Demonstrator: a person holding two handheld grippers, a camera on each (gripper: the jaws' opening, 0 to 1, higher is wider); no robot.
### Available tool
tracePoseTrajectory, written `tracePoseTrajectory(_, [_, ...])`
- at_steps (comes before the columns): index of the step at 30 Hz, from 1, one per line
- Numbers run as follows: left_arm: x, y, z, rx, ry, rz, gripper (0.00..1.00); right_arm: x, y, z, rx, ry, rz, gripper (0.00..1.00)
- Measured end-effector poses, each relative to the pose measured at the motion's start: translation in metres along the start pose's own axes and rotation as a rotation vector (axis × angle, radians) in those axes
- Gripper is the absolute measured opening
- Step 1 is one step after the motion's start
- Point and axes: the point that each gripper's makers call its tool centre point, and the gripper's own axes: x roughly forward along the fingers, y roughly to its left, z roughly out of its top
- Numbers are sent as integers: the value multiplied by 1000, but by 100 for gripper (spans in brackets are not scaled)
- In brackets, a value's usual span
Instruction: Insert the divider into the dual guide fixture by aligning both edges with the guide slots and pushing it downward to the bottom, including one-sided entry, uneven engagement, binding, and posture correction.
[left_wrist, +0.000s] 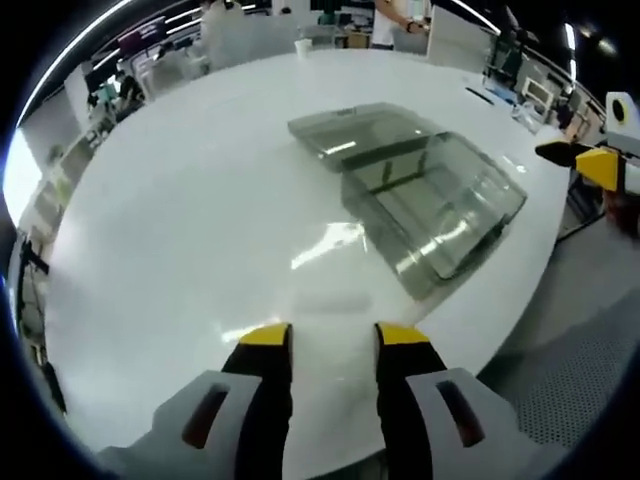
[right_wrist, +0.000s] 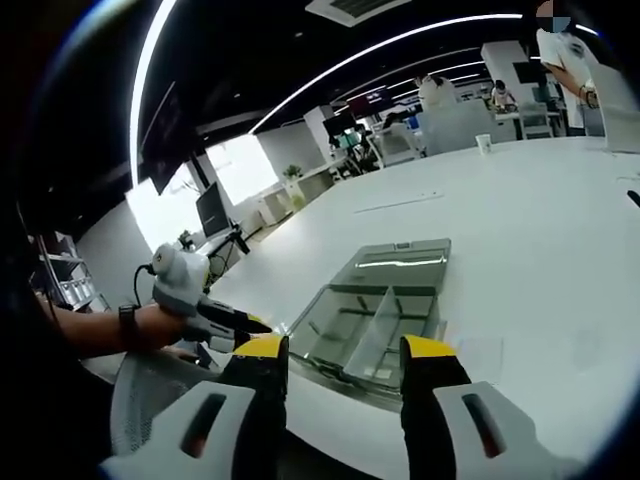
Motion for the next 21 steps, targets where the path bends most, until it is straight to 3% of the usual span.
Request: tracePoseTrajectory(21, [-16, 6, 14, -85, -80, -3, 31, 3, 12, 4, -21, 12, 36, 41])
